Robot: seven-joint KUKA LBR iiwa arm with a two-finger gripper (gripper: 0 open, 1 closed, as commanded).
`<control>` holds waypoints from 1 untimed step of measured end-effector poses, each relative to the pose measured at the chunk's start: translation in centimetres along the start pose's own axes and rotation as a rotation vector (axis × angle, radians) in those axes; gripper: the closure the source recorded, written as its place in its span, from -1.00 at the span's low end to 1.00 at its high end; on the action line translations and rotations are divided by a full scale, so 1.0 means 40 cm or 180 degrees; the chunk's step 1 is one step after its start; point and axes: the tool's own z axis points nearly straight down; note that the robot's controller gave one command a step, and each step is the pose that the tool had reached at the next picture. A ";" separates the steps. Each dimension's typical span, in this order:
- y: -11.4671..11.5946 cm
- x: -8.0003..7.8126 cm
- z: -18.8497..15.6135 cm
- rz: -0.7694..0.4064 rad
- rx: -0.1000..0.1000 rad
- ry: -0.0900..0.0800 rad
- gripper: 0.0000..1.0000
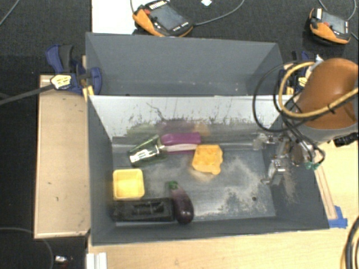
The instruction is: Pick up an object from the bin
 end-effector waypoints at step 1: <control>0.001 -0.005 -0.009 -0.0016 0.0004 -0.0023 -1.00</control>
Offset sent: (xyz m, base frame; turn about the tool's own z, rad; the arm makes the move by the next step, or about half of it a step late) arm 0.0478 0.0965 -0.1059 -0.1015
